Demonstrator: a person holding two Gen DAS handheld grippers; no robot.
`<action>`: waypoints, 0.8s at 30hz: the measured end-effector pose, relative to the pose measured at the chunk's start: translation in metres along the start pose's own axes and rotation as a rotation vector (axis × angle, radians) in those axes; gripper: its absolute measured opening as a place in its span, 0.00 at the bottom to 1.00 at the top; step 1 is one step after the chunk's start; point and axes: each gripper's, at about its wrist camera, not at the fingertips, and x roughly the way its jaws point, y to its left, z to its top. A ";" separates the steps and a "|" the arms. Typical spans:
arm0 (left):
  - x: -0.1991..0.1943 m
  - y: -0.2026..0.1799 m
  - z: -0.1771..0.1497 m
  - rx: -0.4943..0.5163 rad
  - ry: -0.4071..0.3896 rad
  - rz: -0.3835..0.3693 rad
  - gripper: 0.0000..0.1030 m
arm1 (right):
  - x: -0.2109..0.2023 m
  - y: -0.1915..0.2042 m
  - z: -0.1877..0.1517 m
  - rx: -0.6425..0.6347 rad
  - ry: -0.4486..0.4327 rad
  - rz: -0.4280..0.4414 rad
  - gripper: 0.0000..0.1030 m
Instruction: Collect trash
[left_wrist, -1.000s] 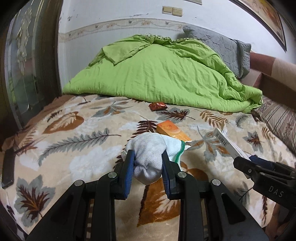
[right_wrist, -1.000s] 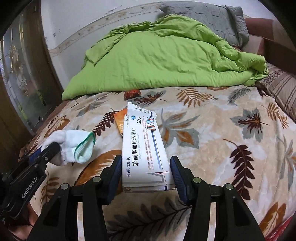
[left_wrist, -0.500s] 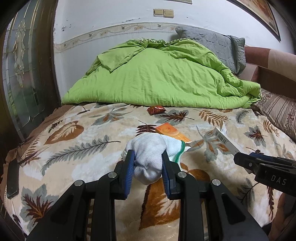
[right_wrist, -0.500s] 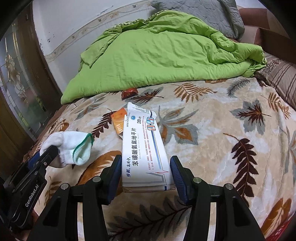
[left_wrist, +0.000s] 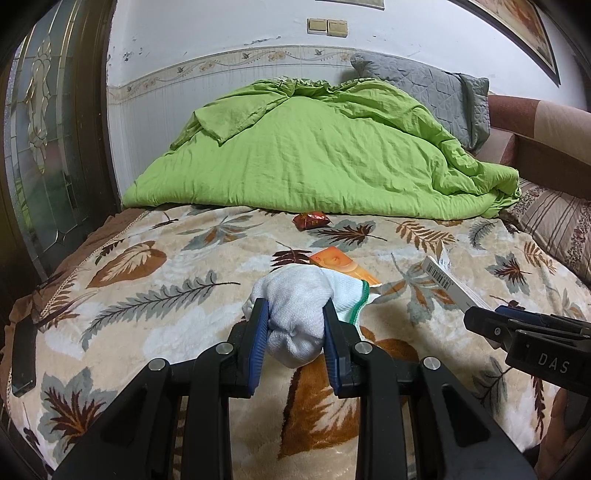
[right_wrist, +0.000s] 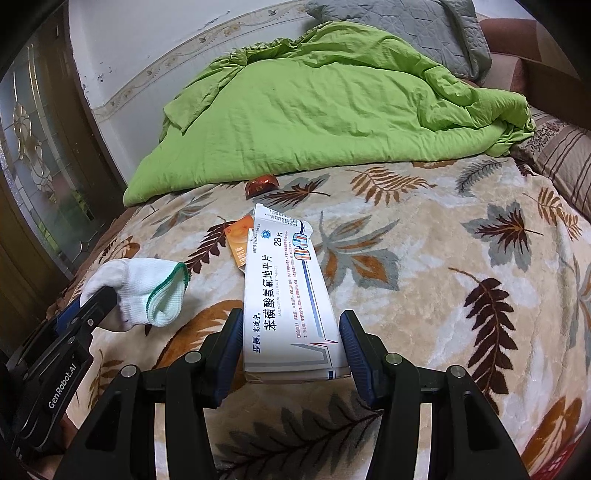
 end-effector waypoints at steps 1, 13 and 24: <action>0.000 0.000 0.000 0.000 -0.001 0.000 0.26 | 0.000 0.000 0.000 0.000 -0.001 0.001 0.55; 0.000 0.001 0.000 0.000 -0.001 -0.001 0.26 | 0.000 0.001 0.000 0.001 -0.002 0.004 0.55; 0.000 0.001 -0.001 -0.001 -0.001 -0.003 0.26 | -0.001 0.001 0.000 0.001 -0.006 0.005 0.55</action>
